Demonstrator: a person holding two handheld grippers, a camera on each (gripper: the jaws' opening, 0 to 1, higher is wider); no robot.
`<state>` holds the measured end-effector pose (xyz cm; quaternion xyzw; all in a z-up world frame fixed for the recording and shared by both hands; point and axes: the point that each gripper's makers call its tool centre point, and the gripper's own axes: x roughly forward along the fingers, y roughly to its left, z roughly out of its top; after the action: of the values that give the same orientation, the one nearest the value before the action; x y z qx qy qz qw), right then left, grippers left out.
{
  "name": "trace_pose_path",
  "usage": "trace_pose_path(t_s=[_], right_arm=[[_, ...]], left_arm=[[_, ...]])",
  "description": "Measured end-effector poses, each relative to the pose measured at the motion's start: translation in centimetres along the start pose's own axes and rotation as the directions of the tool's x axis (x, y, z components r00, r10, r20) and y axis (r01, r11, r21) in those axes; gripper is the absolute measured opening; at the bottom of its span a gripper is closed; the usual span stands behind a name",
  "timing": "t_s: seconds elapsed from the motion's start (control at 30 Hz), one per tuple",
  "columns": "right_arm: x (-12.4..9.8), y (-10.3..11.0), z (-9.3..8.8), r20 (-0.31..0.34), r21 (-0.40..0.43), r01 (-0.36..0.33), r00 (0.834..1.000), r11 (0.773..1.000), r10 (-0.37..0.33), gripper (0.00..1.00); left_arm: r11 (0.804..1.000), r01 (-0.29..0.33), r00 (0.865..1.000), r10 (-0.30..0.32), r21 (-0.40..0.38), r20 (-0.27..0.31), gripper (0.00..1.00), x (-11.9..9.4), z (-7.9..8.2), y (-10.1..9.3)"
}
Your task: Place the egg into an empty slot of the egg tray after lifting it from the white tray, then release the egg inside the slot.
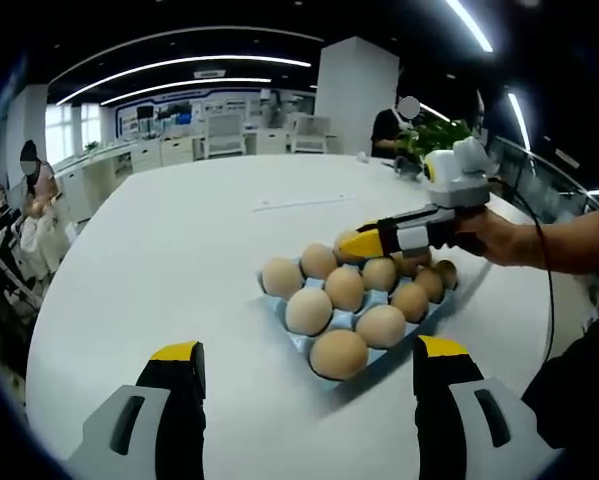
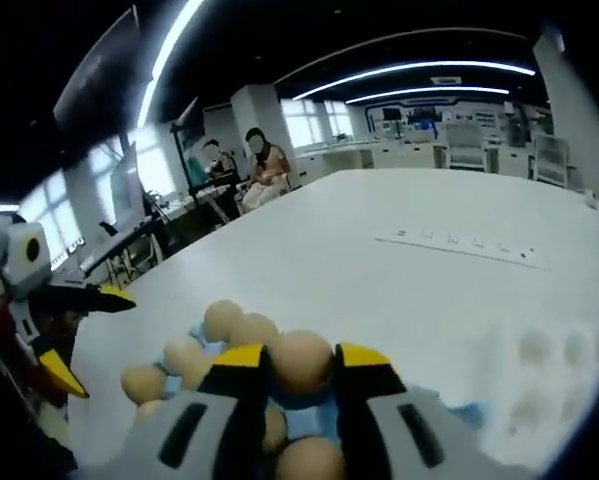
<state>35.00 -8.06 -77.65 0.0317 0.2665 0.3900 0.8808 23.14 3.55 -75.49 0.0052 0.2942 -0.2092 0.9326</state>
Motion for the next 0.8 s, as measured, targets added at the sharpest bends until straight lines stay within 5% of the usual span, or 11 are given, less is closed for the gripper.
trace_pose_path(t_s=[0.8], right_arm=[[0.47,0.08,-0.27,-0.063,-0.088,-0.034,0.998,0.996,0.028,0.25]], left_arm=[[1.0,-0.001,1.0,0.001,0.007,0.0,0.85,-0.01,0.09,-0.12]])
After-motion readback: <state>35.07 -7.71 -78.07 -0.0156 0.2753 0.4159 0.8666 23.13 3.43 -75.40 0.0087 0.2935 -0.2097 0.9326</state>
